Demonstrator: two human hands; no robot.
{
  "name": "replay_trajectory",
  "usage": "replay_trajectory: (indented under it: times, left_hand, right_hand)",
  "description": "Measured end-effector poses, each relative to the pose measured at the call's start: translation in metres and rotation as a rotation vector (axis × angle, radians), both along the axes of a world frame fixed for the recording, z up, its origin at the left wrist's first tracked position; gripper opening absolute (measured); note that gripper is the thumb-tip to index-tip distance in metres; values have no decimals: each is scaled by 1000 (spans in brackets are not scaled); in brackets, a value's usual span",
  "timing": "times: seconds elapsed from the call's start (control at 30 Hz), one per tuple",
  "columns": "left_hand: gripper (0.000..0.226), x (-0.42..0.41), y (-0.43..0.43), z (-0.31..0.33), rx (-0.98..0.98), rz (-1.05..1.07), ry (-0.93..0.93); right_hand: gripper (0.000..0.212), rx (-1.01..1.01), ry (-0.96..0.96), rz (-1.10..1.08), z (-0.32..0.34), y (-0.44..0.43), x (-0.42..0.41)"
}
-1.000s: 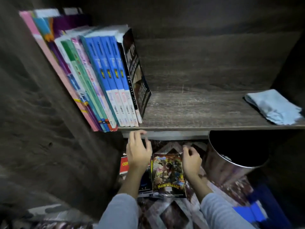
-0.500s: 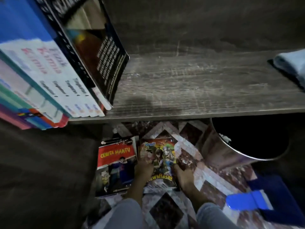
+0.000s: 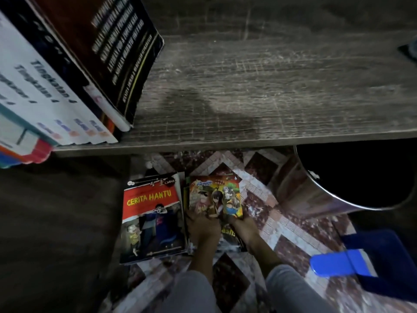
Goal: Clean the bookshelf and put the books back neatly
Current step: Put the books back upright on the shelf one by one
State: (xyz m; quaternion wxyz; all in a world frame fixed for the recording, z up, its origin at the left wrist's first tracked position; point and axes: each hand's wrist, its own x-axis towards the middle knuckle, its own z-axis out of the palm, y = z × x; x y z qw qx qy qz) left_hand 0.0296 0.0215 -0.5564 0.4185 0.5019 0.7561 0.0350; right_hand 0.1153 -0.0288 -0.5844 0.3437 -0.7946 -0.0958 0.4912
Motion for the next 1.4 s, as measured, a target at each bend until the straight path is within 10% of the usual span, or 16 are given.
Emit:
replay_trajectory:
  times: [0.43,0.77,1.17,1.4]
  left_hand:
    - [68,-4,3,-6,-68,-28,6]
    - [53,-2,3,1,-236,208,-202]
    - [67,-18,24,42,-288,169,-480]
    - [58,-40,-4,111,-224,56,-467]
  right_hand:
    - [16,-32,124,-167,1,-7,26]
    - [74,76,157,-52,-7,-15,41]
    - [12,143,127,160,88,-9,39]
    - [25,172,33,194,158,-22,26]
